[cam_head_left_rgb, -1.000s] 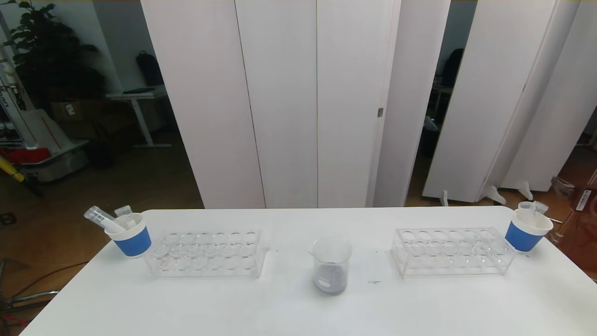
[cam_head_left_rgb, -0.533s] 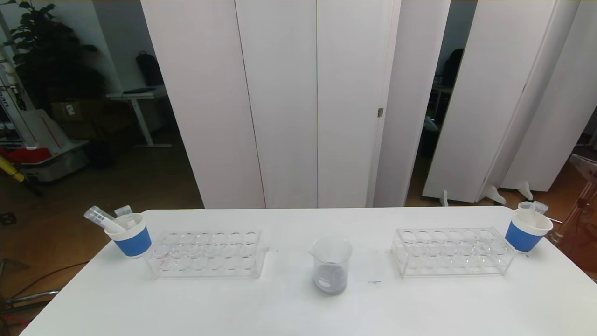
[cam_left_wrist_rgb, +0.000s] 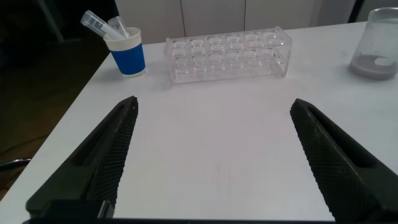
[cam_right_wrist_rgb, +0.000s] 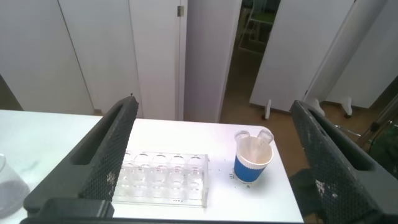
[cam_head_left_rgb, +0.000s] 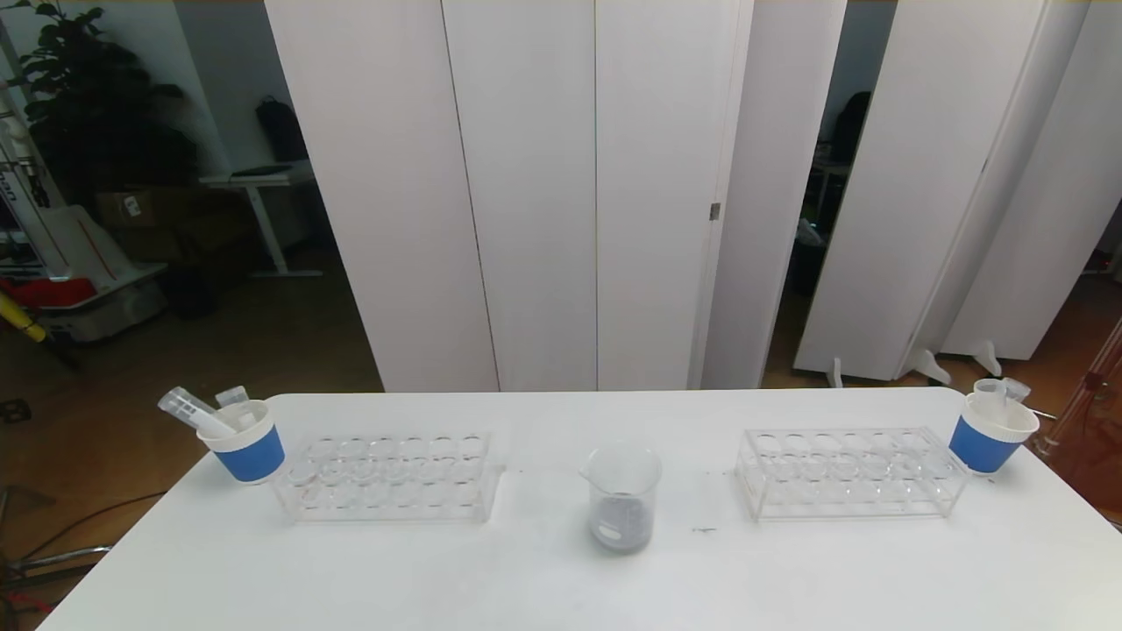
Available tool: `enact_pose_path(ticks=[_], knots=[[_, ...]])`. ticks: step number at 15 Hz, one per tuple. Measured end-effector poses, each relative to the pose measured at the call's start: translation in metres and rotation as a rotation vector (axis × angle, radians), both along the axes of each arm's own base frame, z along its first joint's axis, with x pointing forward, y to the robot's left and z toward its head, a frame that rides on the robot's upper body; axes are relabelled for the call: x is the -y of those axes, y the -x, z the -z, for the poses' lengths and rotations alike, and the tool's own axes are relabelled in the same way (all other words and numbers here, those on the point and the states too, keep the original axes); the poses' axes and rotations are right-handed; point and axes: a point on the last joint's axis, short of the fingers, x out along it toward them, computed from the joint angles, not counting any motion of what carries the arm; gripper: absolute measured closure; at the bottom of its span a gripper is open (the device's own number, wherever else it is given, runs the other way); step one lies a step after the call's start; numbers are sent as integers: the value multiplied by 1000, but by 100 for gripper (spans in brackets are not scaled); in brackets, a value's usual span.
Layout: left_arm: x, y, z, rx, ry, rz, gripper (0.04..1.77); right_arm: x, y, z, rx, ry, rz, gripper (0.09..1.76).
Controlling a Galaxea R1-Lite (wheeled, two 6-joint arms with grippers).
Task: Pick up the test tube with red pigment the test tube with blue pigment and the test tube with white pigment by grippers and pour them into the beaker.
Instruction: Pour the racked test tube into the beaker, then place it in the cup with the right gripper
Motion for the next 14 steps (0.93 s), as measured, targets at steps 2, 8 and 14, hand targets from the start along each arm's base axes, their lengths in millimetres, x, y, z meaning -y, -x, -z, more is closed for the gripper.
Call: enact_pose_path(ticks=[2,8,14], knots=[[0,0,0,0,0,0,6,-13,28,-2,8,3,-39,10],[0,0,0,0,0,0,6,-33,109,3,83,14,-49,10],[0,0,0,0,0,0,6,-33,184,39,114,-38,-76,10]])
